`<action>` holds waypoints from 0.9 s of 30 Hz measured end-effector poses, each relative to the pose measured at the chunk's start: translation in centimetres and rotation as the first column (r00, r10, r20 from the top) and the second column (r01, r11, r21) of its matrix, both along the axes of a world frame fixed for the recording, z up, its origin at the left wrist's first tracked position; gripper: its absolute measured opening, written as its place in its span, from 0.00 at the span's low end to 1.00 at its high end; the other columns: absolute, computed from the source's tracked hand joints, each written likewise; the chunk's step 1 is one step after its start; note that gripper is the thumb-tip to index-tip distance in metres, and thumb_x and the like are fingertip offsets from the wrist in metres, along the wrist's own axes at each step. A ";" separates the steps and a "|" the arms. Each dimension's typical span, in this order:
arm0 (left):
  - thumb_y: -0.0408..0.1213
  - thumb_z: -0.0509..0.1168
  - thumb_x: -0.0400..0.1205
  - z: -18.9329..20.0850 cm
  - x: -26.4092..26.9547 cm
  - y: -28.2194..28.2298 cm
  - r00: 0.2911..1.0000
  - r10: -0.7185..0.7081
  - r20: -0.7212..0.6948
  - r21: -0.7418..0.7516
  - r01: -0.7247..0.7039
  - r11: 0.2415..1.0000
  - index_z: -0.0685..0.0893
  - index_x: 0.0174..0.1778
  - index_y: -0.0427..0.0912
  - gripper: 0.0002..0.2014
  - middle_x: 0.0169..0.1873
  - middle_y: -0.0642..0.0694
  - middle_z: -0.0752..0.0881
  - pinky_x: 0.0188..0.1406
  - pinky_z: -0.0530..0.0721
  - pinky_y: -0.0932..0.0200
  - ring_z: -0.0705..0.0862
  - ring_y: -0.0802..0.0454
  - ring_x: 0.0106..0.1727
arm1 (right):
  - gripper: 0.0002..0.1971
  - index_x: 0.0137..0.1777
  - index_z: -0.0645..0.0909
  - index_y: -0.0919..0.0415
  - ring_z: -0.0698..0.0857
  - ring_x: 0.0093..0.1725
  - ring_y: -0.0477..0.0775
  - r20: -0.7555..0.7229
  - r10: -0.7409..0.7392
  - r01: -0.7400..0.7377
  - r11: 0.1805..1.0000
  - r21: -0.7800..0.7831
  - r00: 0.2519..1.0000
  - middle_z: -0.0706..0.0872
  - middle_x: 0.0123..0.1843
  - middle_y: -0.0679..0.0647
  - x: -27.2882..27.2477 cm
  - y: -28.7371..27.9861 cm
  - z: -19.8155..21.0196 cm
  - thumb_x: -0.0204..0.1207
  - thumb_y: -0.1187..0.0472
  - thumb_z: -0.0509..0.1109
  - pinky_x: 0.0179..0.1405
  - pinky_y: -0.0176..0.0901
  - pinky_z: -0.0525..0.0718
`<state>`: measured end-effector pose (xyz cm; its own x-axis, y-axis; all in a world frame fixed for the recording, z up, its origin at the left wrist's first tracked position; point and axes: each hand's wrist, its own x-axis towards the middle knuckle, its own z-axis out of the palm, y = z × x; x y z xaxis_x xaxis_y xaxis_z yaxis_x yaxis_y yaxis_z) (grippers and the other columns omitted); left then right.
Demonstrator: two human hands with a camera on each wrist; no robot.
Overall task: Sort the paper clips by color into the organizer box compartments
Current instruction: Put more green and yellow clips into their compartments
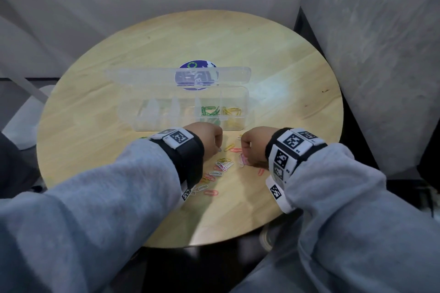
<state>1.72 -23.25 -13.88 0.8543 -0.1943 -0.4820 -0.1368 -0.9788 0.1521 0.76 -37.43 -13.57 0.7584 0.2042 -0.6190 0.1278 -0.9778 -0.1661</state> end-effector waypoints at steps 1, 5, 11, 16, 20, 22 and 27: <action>0.39 0.65 0.80 0.0 0.0 0.1 1.000 -0.001 0.004 -0.004 0.001 1.000 0.80 0.47 0.49 0.02 0.40 0.52 0.76 0.35 0.69 0.62 0.75 0.51 0.45 | 0.07 0.46 0.78 0.54 0.79 0.43 0.53 -0.011 -0.004 0.004 1.000 0.025 1.000 0.82 0.43 0.50 0.0 -0.1 0.0 0.73 0.67 0.66 0.30 0.35 0.75; 0.40 0.67 0.79 -0.4 0.0 0.5 1.000 0.017 0.023 -0.018 -0.017 1.000 0.79 0.46 0.49 0.04 0.40 0.52 0.76 0.36 0.69 0.62 0.75 0.51 0.44 | 0.06 0.39 0.75 0.53 0.79 0.43 0.53 0.021 -0.016 0.015 0.999 0.050 1.000 0.82 0.44 0.51 0.2 -0.3 -0.3 0.73 0.64 0.68 0.29 0.35 0.72; 0.42 0.66 0.80 -0.5 0.0 0.5 1.000 0.012 0.015 0.001 -0.012 1.000 0.76 0.45 0.49 0.05 0.41 0.52 0.76 0.28 0.66 0.63 0.75 0.52 0.44 | 0.07 0.48 0.78 0.57 0.85 0.46 0.57 -0.012 0.022 -0.021 0.999 0.039 1.000 0.85 0.49 0.56 0.0 0.3 -0.3 0.73 0.60 0.72 0.34 0.40 0.80; 0.44 0.64 0.81 -0.4 0.0 0.6 1.000 0.021 -0.002 0.029 -0.021 0.999 0.76 0.44 0.48 0.05 0.45 0.51 0.78 0.36 0.69 0.61 0.76 0.51 0.46 | 0.06 0.47 0.81 0.59 0.87 0.50 0.57 -0.016 0.037 -0.038 0.999 -0.020 0.999 0.85 0.47 0.57 -0.1 0.3 -0.1 0.74 0.58 0.68 0.48 0.46 0.84; 0.44 0.63 0.81 -0.4 -0.2 0.7 1.000 0.022 -0.013 0.035 -0.022 0.999 0.75 0.43 0.48 0.05 0.45 0.51 0.78 0.42 0.69 0.59 0.76 0.51 0.46 | 0.10 0.41 0.77 0.58 0.85 0.46 0.57 -0.003 -0.025 0.025 1.000 -0.011 1.000 0.85 0.44 0.55 0.4 0.3 -0.4 0.74 0.51 0.69 0.48 0.45 0.83; 0.43 0.63 0.81 -0.2 -0.4 0.7 1.000 0.011 -0.018 0.038 -0.010 0.999 0.75 0.43 0.48 0.05 0.45 0.51 0.78 0.40 0.70 0.60 0.76 0.51 0.46 | 0.11 0.46 0.80 0.59 0.81 0.43 0.55 0.002 -0.011 0.011 0.999 -0.046 1.000 0.83 0.44 0.55 0.7 0.8 -0.7 0.76 0.51 0.68 0.43 0.42 0.78; 0.40 0.62 0.79 0.3 -0.6 1.5 0.998 0.049 -0.041 0.008 -0.049 0.999 0.74 0.33 0.49 0.09 0.33 0.53 0.81 0.27 0.68 0.62 0.77 0.54 0.34 | 0.08 0.45 0.81 0.60 0.75 0.31 0.51 -0.085 0.032 -0.044 0.989 -0.141 0.996 0.78 0.36 0.53 1.2 2.1 -0.6 0.77 0.55 0.67 0.25 0.36 0.70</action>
